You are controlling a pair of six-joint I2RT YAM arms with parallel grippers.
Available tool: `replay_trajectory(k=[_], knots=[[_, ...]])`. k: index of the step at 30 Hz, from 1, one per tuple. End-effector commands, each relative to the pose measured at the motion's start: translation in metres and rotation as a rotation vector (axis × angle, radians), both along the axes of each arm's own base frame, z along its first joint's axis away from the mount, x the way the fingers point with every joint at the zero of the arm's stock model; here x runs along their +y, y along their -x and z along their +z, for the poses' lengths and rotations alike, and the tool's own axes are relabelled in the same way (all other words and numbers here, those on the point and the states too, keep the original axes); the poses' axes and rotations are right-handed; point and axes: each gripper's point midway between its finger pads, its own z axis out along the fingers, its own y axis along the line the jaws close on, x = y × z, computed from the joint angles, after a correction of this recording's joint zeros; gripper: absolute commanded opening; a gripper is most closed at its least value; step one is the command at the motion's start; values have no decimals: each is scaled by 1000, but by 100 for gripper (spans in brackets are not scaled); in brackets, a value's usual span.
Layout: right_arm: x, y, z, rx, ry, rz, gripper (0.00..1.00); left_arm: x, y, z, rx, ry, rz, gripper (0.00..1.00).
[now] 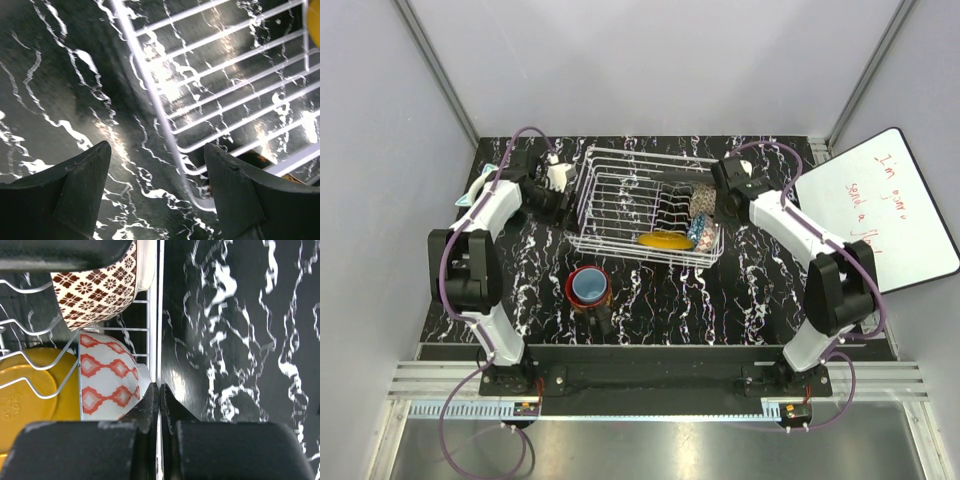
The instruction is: Load the mixed dishes into the dish rack
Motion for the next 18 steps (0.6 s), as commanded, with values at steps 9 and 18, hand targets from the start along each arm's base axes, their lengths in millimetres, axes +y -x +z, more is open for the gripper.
replay_trajectory(k=[9,18], knots=[[4,-48,12,-83,-30,41,2,-18,37,15,-15,93,-41,79],[-17,-43,70,-199,40,25,50,-12,21,29,-70,59,-23,80]])
